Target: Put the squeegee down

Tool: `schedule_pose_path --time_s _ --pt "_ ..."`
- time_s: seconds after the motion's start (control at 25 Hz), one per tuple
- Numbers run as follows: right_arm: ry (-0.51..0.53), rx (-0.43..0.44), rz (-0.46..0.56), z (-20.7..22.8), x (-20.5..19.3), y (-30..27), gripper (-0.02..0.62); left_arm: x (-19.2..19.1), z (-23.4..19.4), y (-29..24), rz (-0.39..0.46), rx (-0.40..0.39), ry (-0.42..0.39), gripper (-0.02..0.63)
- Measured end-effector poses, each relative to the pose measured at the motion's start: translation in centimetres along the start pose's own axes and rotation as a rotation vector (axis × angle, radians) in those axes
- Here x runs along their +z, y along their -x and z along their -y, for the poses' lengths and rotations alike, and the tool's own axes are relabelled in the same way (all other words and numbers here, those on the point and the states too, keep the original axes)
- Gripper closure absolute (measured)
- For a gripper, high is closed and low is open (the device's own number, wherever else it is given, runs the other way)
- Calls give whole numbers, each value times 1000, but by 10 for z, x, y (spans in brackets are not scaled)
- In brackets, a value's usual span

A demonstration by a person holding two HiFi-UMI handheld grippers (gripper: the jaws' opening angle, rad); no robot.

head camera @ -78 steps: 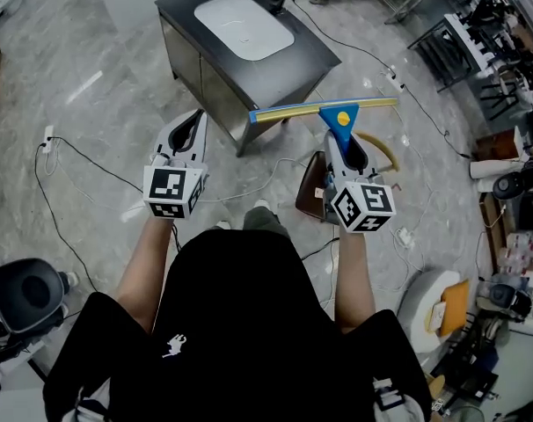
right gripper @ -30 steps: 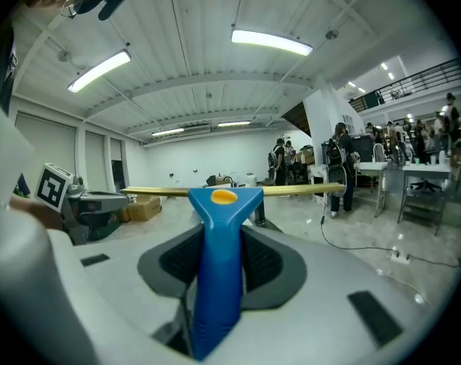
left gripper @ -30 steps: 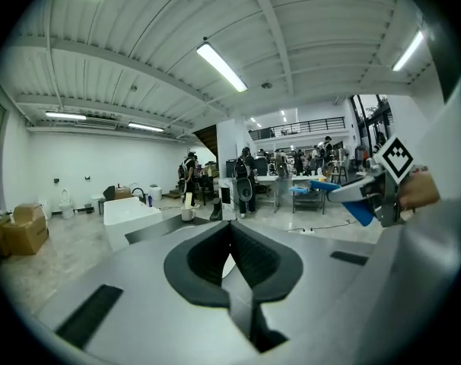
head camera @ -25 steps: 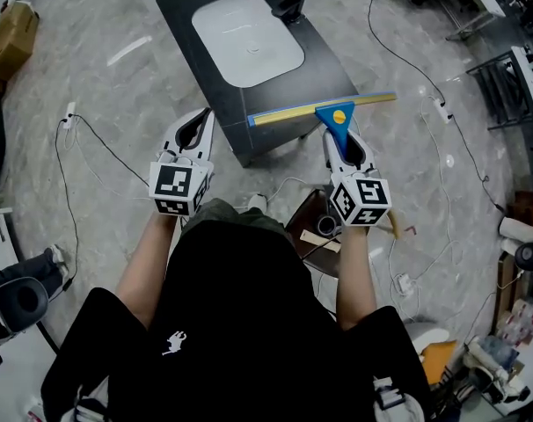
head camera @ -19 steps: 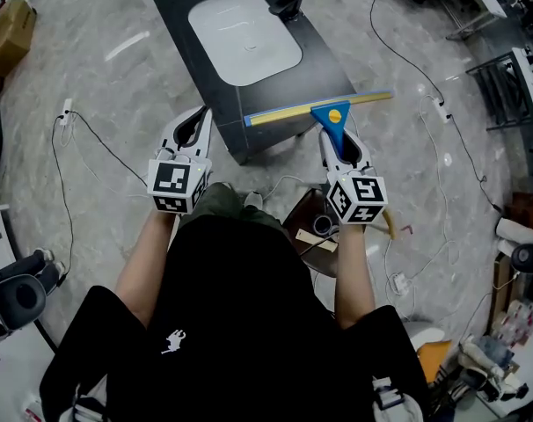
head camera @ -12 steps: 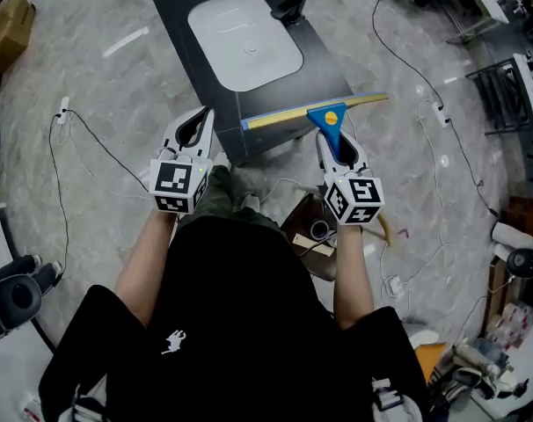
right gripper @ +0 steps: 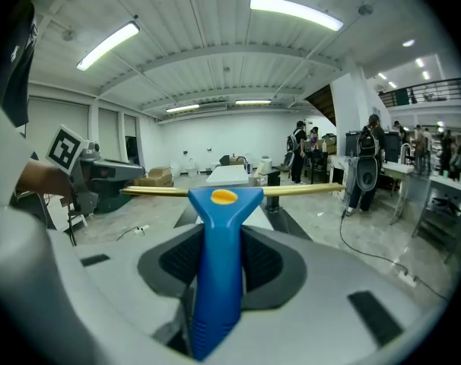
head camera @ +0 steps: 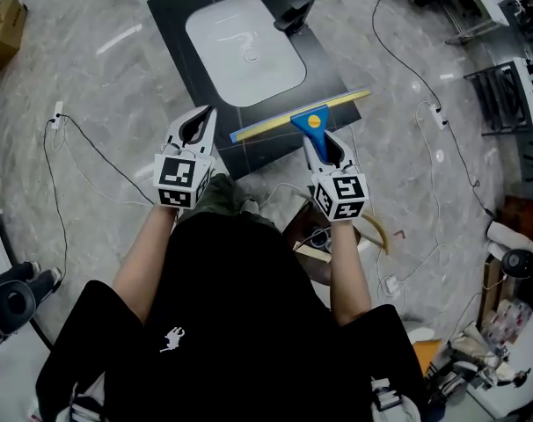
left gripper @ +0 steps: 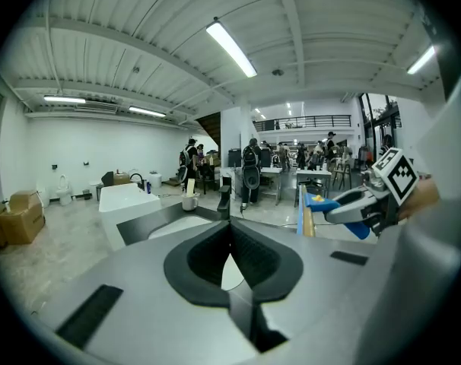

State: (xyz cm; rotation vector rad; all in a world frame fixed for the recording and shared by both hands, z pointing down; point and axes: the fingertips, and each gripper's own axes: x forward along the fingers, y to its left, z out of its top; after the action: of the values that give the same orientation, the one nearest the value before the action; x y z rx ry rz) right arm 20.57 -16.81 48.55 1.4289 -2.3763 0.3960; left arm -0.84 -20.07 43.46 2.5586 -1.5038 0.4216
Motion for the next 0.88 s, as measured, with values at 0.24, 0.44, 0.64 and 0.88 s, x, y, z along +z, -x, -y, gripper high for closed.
schedule_pose_path --time_s 0.24,0.44,0.64,0.88 --pt "30 7 -57 3 -12 -38 463 -11 -21 -34 -41 -28 -3 603" --pt "48 14 -112 6 -30 -64 462 -26 -36 -58 -94 -52 -29 603" --pt "39 13 -166 12 -48 -84 462 -38 -42 -79 -137 -94 -46 603" --pt "32 23 -221 13 -67 -108 462 -47 -46 -101 -185 -143 -71 603"
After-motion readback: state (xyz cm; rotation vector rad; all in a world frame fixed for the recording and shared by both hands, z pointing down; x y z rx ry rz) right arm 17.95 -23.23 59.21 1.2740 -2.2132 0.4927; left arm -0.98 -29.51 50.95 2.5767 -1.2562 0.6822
